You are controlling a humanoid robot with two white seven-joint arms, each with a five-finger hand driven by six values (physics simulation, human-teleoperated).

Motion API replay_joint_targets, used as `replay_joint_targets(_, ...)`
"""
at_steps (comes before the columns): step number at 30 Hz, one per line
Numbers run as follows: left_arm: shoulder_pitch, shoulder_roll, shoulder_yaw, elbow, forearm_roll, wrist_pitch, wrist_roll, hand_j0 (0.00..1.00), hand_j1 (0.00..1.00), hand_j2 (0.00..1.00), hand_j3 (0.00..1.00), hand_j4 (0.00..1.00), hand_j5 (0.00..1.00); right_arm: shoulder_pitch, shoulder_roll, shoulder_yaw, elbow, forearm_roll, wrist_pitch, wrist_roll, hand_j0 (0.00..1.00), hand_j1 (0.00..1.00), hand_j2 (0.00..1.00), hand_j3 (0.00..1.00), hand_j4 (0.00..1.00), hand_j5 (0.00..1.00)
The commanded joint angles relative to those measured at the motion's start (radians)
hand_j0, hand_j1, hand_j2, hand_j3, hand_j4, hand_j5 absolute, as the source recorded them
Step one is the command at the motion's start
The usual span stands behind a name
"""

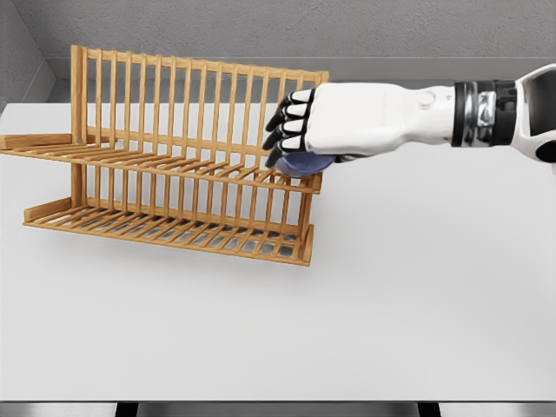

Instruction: Right arm put cup on second shelf

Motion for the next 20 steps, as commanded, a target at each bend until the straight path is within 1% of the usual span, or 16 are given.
replay_joint_targets(1,0.0,0.0,0.0,0.0,0.0,0.0,0.0,1.0,1.0,1.0,1.0,1.0,1.0,-0.006,-0.002,-0.004,0.0,-0.006,0.003,0.0,1.0,1.0,1.0,1.0,1.0,1.0)
replay_joint_targets(2,0.0,0.0,0.0,0.0,0.0,0.0,0.0,1.0,1.0,1.0,1.0,1.0,1.0,-0.018,-0.003,-0.011,0.0,-0.008,0.003,0.0,1.0,1.0,1.0,1.0,1.0,1.0)
replay_joint_targets(3,0.0,0.0,0.0,0.0,0.0,0.0,0.0,1.0,1.0,1.0,1.0,1.0,1.0,-0.028,-0.005,-0.047,0.003,-0.009,0.003,0.0,1.0,1.0,1.0,1.0,1.0,1.0)
replay_joint_targets(4,0.0,0.0,0.0,0.0,0.0,0.0,0.0,1.0,1.0,1.0,1.0,1.0,1.0,-0.02,-0.012,-0.099,0.008,-0.011,0.003,0.0,1.0,1.0,1.0,1.0,1.0,1.0)
replay_joint_targets(5,0.0,0.0,0.0,0.0,0.0,0.0,0.0,1.0,1.0,1.0,1.0,1.0,1.0,-0.02,-0.015,-0.133,0.02,-0.011,0.003,0.0,1.0,1.0,1.0,1.0,1.0,1.0)
replay_joint_targets(6,0.0,0.0,0.0,0.0,0.0,0.0,0.0,1.0,1.0,1.0,1.0,1.0,1.0,-0.018,-0.026,-0.185,0.043,-0.011,0.003,0.0,1.0,1.0,1.0,1.0,1.0,1.0)
replay_joint_targets(7,0.0,0.0,0.0,0.0,0.0,0.0,0.0,1.0,1.0,1.0,1.0,1.0,1.0,-0.009,-0.052,-0.238,0.078,-0.011,0.003,0.0,1.0,1.0,1.0,1.0,1.0,1.0)
replay_joint_targets(8,0.0,0.0,0.0,0.0,0.0,0.0,0.0,1.0,1.0,1.0,1.0,1.0,1.0,0.021,-0.094,-0.274,0.147,-0.011,0.003,0.0,1.0,1.0,1.0,1.0,1.0,1.0)
replay_joint_targets(9,0.0,0.0,0.0,0.0,0.0,0.0,0.0,1.0,1.0,1.0,1.0,1.0,1.0,0.06,-0.108,-0.297,0.222,-0.008,0.003,0.0,1.0,1.0,1.0,1.0,1.0,1.0)
replay_joint_targets(10,0.0,0.0,0.0,0.0,0.0,0.0,0.0,1.0,1.0,1.0,1.0,1.0,1.0,0.077,-0.112,-0.297,0.301,-0.005,0.003,0.0,1.0,1.0,1.0,1.0,1.0,1.0)
replay_joint_targets(11,0.0,0.0,0.0,0.0,0.0,0.0,0.0,1.0,1.0,1.0,1.0,1.0,1.0,0.101,-0.101,-0.3,0.365,-0.003,0.003,0.0,1.0,1.0,1.0,1.0,1.0,1.0)
replay_joint_targets(12,0.0,0.0,0.0,0.0,0.0,0.0,0.0,1.0,1.0,1.0,1.0,1.0,1.0,0.13,-0.1,-0.304,0.393,0.002,0.003,0.0,1.0,1.0,1.0,1.0,1.0,1.0)
replay_joint_targets(16,0.0,0.0,0.0,0.0,0.0,0.0,0.0,1.0,1.0,1.0,1.0,1.0,1.0,0.281,-0.1,-0.305,0.394,0.005,0.003,0.0,1.0,1.0,1.0,1.0,1.0,1.0)
replay_joint_targets(18,0.0,0.0,0.0,0.0,0.0,0.0,0.0,1.0,1.0,1.0,1.0,1.0,1.0,0.322,-0.098,-0.304,0.39,0.003,0.003,0.0,1.0,1.0,1.0,1.0,1.0,1.0)
replay_joint_targets(20,0.0,0.0,-0.003,-0.009,0.008,-0.005,-0.005,1.0,1.0,1.0,1.0,1.0,1.0,0.33,-0.098,-0.305,0.394,0.003,0.003,0.0,1.0,1.0,1.0,1.0,1.0,1.0)
